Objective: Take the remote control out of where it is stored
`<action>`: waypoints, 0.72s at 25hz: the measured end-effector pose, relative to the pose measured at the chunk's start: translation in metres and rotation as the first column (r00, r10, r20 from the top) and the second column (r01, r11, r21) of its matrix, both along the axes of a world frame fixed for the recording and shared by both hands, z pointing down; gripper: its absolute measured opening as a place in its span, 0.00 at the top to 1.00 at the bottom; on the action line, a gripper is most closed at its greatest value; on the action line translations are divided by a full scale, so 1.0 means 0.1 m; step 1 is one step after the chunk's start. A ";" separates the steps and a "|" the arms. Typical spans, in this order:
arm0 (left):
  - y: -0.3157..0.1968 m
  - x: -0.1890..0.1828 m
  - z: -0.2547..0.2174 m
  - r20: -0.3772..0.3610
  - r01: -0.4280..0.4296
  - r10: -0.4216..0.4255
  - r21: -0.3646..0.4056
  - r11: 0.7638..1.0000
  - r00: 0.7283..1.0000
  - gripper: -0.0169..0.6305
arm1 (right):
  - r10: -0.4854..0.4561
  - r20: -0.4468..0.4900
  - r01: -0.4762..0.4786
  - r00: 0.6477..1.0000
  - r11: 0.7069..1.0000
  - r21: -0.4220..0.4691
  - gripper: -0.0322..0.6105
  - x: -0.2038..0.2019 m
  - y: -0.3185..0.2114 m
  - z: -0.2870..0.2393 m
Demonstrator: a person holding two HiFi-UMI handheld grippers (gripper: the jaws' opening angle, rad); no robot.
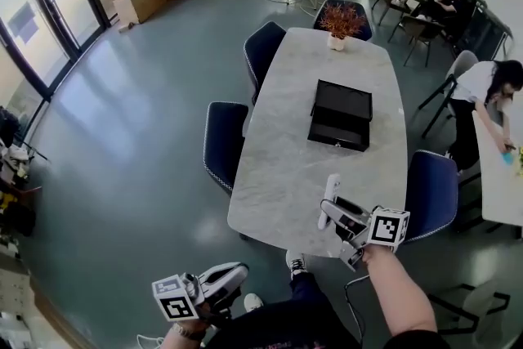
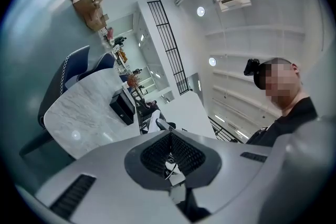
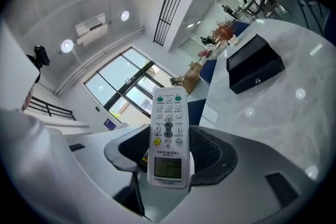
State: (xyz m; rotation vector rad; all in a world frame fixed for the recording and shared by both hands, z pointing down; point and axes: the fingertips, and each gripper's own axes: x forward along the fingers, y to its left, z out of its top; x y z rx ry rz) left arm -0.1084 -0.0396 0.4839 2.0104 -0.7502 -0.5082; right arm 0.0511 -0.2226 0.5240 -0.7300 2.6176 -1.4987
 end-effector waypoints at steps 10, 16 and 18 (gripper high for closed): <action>0.65 0.01 0.02 0.004 -0.146 0.146 0.031 0.989 0.989 0.96 | 0.093 0.114 -0.088 0.989 0.995 -0.046 0.59 -0.16 1.55 -0.03; 0.98 0.05 0.10 0.020 -0.225 0.225 0.009 0.974 0.974 0.96 | 0.145 0.164 -0.136 0.976 0.989 -0.065 0.59 -0.19 2.23 -0.01; 1.04 0.07 0.11 0.017 -0.243 0.243 0.003 0.970 0.970 0.96 | 0.161 0.173 -0.150 0.972 0.986 -0.073 0.59 -0.19 2.39 -0.02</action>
